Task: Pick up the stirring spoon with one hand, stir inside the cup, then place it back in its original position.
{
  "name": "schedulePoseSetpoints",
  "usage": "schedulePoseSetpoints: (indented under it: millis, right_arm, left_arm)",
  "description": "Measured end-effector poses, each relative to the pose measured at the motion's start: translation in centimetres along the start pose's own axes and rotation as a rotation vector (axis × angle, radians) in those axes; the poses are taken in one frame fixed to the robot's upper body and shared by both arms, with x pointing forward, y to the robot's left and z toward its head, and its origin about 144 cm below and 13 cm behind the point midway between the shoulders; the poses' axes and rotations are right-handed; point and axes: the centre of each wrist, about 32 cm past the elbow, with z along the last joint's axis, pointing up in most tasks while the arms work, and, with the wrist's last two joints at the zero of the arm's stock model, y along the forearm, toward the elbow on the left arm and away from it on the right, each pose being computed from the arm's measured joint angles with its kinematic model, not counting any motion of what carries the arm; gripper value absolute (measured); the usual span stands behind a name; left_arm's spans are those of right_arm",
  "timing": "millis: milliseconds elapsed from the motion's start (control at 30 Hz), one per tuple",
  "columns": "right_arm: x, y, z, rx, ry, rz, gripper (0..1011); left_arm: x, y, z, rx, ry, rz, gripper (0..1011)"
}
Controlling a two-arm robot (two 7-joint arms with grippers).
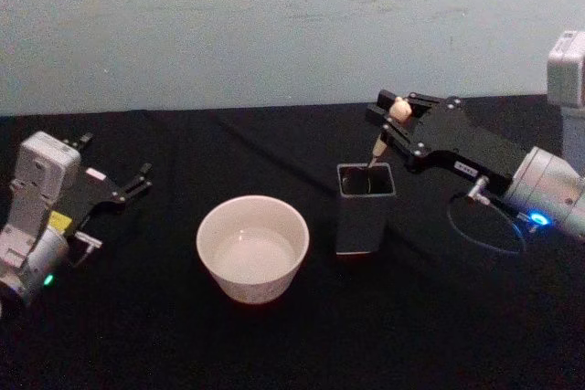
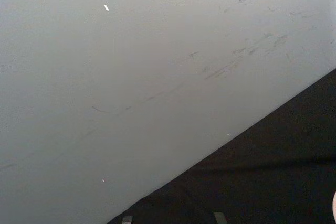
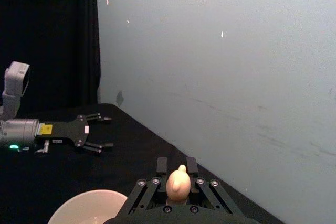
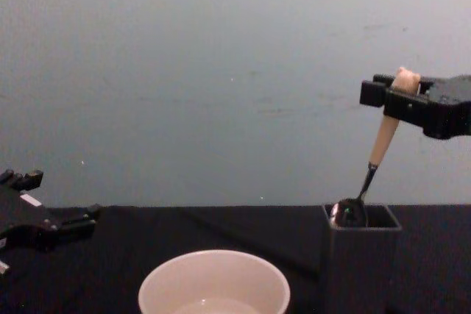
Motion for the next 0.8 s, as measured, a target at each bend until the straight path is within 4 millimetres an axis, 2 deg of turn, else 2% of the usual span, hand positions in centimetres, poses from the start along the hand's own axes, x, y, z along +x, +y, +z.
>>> schedulePoseSetpoints:
  millis: [800]
  right_arm:
    - [-0.3, 1.0, -2.8, -0.059, 0.146, -0.044, 213]
  left_arm:
    - [0.0, 0.0, 0.0, 0.000, 0.000, 0.000, 1002]
